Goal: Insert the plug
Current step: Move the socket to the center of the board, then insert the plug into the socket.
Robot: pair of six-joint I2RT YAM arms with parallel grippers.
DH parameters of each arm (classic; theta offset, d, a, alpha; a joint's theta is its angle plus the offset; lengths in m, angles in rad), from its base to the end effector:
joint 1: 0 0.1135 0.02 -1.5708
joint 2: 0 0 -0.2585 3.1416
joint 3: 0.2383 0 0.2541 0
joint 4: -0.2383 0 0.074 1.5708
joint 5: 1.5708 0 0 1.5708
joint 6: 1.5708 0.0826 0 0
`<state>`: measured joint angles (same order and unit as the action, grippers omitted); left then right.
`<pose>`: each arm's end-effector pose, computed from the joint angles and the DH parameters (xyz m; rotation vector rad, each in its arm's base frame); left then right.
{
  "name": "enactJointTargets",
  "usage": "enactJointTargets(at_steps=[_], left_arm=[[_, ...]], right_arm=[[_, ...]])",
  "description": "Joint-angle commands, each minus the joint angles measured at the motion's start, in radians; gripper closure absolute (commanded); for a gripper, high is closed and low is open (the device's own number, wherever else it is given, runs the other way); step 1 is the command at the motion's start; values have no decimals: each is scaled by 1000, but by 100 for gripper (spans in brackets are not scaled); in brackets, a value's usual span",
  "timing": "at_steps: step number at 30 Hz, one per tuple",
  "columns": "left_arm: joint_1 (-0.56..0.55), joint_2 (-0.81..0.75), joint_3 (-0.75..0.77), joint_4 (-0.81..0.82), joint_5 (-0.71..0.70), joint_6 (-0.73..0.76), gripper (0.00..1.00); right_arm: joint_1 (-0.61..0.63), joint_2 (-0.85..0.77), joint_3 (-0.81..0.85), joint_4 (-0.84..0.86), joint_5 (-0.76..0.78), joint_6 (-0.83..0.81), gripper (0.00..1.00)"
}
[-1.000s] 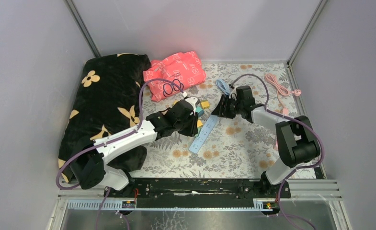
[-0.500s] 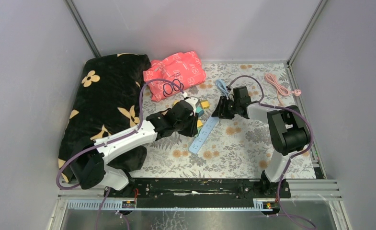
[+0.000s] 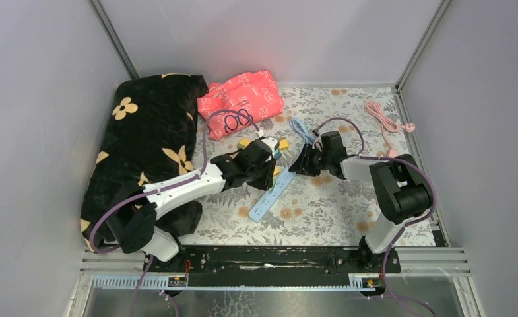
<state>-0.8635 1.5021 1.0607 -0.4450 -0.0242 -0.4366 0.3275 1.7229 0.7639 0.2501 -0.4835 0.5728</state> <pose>0.2290 -0.2648 0.1988 0.5260 2.4781 -0.5218 0.3302 0.1527 0.1055 0.0234 2.3917 1.0031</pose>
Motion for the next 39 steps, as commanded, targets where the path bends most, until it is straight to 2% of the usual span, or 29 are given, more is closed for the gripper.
enactJointTargets(at_steps=[1,7,9,16,28,31,34,39], left_arm=[[-5,10,51,9,-22,51,100],[-5,64,126,-72,-27,104,100],[-5,82,151,-95,-12,117,100],[-5,130,230,-185,7,166,100],[-6,244,362,-274,30,230,100],[-8,269,387,-283,33,234,100],[-14,298,412,-300,32,241,100],[-16,331,437,-325,11,245,100]], right_arm=[[35,-40,-29,12,-57,43,62],[42,-55,-30,-21,-31,17,62],[42,-108,-29,-50,1,-6,60],[42,-241,-60,-130,132,-70,46],[41,-442,-201,-166,322,-107,34],[42,-460,-232,-140,306,-98,32],[41,-451,-249,-70,208,-72,32],[42,-359,-268,104,80,58,34]])
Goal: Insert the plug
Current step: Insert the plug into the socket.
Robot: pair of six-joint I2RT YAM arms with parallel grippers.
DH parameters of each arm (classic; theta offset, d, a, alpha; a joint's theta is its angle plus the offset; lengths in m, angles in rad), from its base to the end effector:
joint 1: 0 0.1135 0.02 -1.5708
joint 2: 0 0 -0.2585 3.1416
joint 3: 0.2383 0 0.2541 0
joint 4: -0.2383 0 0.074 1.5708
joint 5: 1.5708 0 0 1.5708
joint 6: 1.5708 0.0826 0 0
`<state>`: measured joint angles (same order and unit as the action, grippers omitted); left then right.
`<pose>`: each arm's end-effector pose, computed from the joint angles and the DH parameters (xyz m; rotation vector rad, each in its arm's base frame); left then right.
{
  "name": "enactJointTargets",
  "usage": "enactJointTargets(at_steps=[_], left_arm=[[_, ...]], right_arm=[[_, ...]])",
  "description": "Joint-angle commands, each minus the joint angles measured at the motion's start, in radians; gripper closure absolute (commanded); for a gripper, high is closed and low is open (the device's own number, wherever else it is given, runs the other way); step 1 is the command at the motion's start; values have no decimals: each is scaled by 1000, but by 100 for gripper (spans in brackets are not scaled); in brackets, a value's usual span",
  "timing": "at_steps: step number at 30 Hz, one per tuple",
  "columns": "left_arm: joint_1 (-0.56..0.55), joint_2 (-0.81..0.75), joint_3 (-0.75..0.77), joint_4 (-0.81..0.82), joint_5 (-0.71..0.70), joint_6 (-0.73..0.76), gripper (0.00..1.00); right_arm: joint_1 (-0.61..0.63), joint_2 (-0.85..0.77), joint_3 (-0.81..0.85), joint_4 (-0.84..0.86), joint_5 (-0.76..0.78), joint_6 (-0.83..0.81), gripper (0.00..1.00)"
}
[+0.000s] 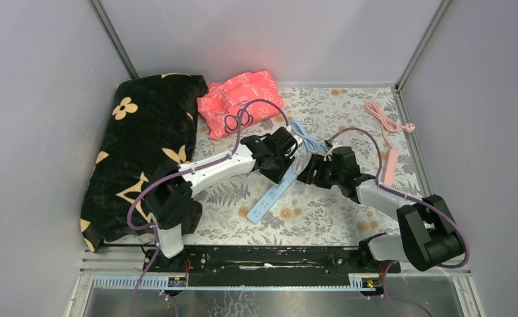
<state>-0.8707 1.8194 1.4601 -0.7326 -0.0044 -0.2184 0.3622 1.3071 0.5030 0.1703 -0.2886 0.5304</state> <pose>0.2632 -0.3118 0.1944 0.8669 2.5674 -0.3376 0.2634 0.1249 0.1361 0.0246 2.2957 0.8003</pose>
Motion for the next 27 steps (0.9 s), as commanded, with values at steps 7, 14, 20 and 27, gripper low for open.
enactJointTargets(at_steps=[7,14,20,27], left_arm=[[-9,26,41,-47,-8,30,100],[-9,37,49,-49,-8,27,100],[-9,46,55,-50,-13,30,100],[-9,65,66,-49,-20,30,100]], right_arm=[[7,195,-17,376,-171,277,42],[7,253,-69,455,-164,356,50],[7,292,-99,503,-173,382,54],[7,351,-97,520,-179,397,60]])
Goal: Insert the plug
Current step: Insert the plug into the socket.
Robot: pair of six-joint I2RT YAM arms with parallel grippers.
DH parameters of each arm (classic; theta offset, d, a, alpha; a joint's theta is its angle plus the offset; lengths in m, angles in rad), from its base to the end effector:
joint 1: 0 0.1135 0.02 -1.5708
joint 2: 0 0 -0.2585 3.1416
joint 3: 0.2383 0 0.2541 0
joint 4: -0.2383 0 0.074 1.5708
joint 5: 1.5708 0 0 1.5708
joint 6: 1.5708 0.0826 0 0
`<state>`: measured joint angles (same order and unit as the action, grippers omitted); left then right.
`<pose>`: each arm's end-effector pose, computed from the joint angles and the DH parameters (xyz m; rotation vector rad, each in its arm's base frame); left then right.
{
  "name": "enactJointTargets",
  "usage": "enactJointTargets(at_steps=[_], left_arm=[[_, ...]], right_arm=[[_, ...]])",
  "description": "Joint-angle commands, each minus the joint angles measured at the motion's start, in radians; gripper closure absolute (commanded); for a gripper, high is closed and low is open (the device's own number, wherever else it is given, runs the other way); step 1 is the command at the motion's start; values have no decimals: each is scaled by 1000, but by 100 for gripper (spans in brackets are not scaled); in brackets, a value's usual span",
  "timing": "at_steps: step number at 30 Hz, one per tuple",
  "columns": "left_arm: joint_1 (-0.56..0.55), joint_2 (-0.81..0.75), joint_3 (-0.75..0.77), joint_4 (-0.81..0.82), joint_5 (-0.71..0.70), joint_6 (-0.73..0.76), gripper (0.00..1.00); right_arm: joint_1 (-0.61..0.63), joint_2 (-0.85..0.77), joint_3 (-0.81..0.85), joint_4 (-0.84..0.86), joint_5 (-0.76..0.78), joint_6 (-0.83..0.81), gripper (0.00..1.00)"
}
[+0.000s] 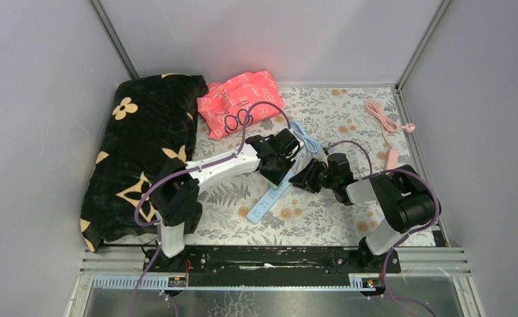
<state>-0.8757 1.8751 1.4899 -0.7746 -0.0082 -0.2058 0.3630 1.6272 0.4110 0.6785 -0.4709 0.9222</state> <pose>0.2640 -0.3155 0.1794 0.9086 2.6176 -0.2876 0.2703 0.1427 0.0853 0.3316 2.2841 1.2176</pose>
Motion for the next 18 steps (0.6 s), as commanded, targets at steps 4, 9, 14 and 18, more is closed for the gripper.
enactJointTargets(at_steps=[4,9,14,18], left_arm=[[-5,19,44,-10,-33,19,100],[-4,35,63,-28,-53,17,100],[-5,43,68,-28,-41,15,100],[-6,46,68,-35,-31,11,100]], right_arm=[[7,31,-10,-1,20,-3,62],[8,62,-9,-22,33,-15,63],[8,78,-3,-30,33,-22,63],[7,83,0,-35,32,-25,63]])
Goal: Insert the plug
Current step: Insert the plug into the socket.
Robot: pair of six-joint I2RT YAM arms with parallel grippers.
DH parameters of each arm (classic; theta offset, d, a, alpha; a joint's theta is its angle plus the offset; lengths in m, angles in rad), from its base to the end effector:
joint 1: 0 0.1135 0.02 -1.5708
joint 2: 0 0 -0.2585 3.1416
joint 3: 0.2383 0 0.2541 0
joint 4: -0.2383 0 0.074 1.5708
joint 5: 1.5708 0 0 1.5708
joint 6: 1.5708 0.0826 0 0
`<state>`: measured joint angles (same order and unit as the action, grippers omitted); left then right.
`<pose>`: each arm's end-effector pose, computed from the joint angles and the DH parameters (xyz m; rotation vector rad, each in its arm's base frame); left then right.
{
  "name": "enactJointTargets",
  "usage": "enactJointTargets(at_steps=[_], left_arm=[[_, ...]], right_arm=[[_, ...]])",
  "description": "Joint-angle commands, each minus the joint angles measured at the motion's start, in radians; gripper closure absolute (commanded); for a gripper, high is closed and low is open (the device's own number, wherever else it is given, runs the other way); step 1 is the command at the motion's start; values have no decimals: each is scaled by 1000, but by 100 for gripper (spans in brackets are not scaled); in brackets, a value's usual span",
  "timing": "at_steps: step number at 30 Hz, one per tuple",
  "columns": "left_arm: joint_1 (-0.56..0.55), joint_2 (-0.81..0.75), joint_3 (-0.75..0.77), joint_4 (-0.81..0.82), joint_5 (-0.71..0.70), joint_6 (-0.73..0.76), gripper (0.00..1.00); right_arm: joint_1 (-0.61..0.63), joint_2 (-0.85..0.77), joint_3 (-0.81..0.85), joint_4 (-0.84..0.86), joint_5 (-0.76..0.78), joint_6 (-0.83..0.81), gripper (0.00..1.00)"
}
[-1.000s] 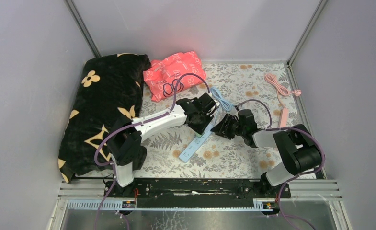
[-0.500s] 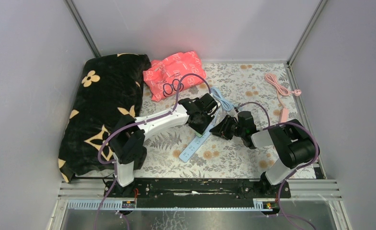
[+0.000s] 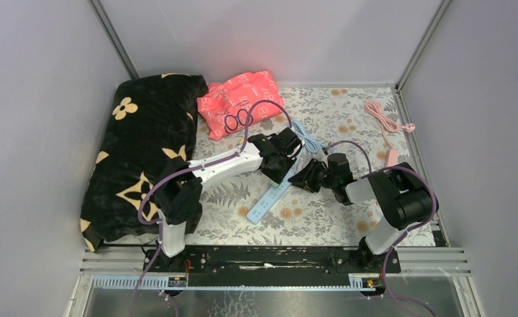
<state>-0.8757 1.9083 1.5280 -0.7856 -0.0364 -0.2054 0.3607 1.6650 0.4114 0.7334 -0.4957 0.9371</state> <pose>0.2705 -0.3197 0.1776 0.8998 2.6148 -0.2489 0.2720 0.1446 0.0821 0.3264 2.2740 1.2544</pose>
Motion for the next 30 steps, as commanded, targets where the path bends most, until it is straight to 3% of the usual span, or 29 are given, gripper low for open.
enactJointTargets(at_steps=[1,30], left_arm=[[-5,14,32,-31,-2,9,100],[-47,69,49,-57,-69,-44,100]], right_arm=[[9,44,1,-92,56,-40,64],[15,52,15,-121,62,-59,64]])
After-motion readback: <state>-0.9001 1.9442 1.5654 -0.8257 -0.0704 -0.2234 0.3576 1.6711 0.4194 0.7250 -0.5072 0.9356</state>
